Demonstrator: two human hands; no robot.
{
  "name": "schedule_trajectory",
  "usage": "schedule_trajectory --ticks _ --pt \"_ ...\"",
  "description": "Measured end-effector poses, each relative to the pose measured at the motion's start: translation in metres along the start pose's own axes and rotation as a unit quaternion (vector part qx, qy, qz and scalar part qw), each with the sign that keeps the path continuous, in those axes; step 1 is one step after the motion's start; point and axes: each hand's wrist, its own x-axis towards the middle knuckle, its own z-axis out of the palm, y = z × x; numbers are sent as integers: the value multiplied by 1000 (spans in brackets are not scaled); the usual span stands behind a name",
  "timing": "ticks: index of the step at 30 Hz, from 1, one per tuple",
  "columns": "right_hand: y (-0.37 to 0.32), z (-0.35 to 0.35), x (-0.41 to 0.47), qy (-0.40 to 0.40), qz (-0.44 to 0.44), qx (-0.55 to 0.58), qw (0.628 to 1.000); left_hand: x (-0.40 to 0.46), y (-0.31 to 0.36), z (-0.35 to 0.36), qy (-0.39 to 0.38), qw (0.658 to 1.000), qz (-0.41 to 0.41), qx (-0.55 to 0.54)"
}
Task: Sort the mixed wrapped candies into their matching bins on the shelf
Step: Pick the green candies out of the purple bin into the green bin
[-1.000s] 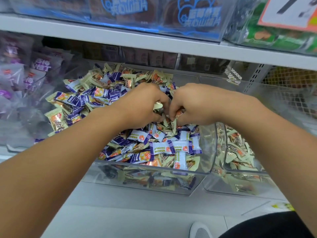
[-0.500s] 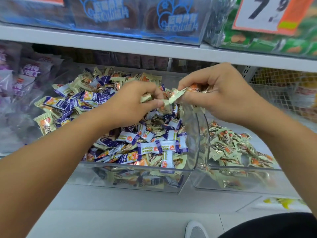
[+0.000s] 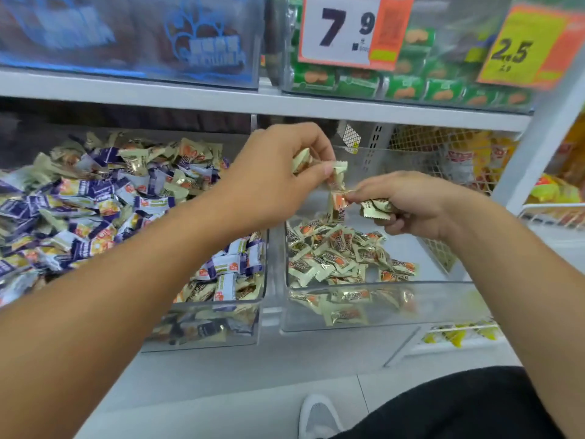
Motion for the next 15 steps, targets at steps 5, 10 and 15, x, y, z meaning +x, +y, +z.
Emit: schedule_trajectory --ticks 5,10,15 --pt "13 -6 -7 9 -7 -3 1000 8 -1 17 -70 996 -25 39" --pt "19 -7 1 -1 -31 -19 999 8 -6 17 -85 995 28 46" --pt "8 7 -4 78 -155 -156 973 -4 -20 -17 82 996 34 10"
